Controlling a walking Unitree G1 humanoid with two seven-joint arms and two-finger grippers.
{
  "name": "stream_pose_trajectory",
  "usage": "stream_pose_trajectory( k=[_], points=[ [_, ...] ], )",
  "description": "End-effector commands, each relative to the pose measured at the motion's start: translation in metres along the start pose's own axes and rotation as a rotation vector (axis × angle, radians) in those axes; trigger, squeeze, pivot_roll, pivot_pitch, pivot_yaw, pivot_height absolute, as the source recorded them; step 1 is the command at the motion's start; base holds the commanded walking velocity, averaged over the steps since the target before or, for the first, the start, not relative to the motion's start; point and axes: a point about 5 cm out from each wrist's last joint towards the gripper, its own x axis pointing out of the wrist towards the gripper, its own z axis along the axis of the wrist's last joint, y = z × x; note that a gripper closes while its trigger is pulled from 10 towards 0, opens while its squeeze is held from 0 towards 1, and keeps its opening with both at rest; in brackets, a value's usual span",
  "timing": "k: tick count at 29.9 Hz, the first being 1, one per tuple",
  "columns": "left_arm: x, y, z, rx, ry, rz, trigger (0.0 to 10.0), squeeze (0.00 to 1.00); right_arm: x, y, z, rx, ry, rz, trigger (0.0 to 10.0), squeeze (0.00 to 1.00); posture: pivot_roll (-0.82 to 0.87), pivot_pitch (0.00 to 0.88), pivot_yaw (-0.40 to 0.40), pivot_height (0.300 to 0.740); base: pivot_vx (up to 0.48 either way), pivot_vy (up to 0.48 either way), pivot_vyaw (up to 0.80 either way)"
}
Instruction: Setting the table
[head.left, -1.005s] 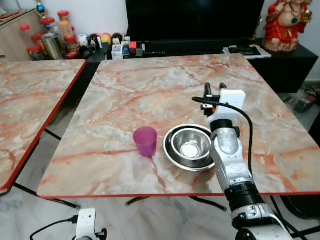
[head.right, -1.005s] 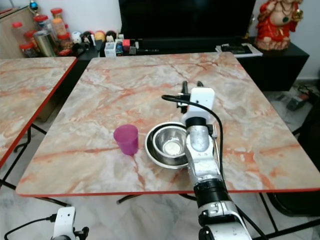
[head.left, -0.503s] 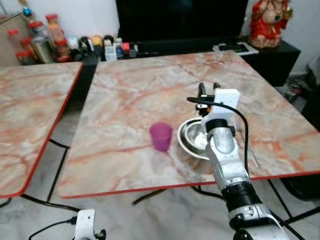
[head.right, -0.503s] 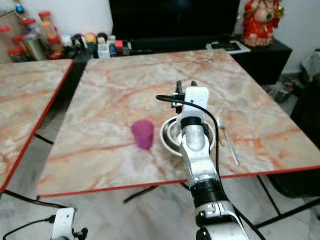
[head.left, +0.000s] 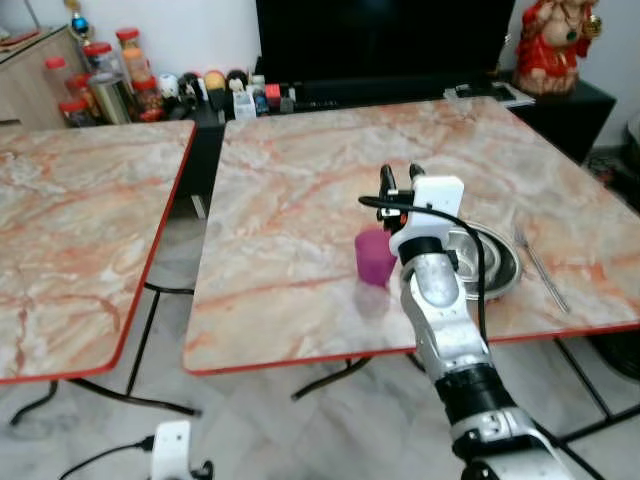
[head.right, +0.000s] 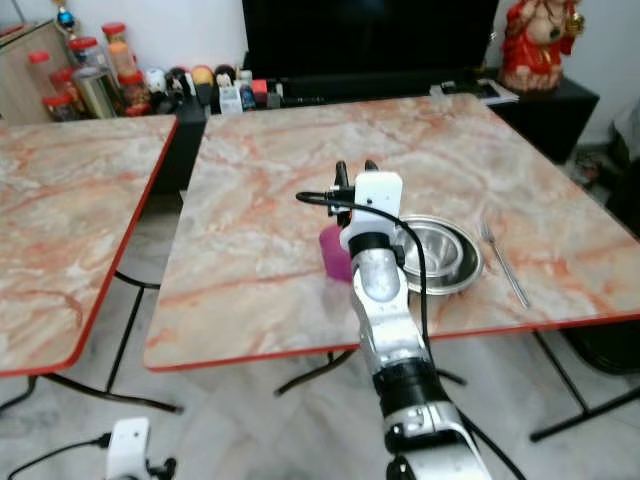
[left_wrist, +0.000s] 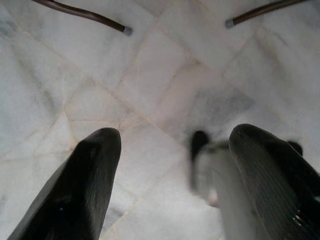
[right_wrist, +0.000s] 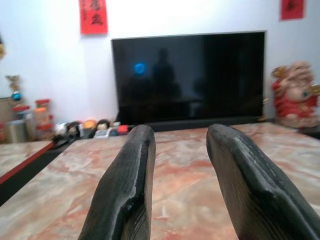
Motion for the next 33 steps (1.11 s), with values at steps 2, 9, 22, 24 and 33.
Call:
stream_pose_trajectory(
  k=[2,9,22,24,33],
  points=[
    [0.0,0.008,0.002,-0.007,-0.004,0.025,10.0,0.0,0.002,0.014,0.005,0.017,-0.013,0.042,10.0,0.0,-0.01,0.0,0.031,0.74,0.0,0.48,0.0],
    [-0.001,0.01,0.0,-0.003,-0.001,0.028,10.0,0.0,0.0,0.021,0.005,0.029,-0.011,0.063,10.0,0.0,-0.01,0.0,0.032,0.74,0.0,0.48,0.0],
    [-0.001,0.013,0.002,-0.027,-0.008,0.045,10.0,0.0,-0.002,0.023,0.0,0.026,0.017,0.079,10.0,0.0,0.0,0.0,0.031,0.74,0.0,0.48,0.0],
    [-0.001,0.014,0.002,-0.029,-0.008,0.048,10.0,0.0,-0.003,0.024,-0.001,0.028,0.021,0.084,10.0,0.0,0.0,0.0,0.031,0.74,0.0,0.48,0.0],
    [-0.001,0.015,0.001,-0.037,-0.007,0.055,10.0,0.0,-0.004,0.027,-0.002,0.025,0.03,0.094,10.0,0.0,0.01,0.0,0.029,0.74,0.0,0.48,0.0]
  ],
)
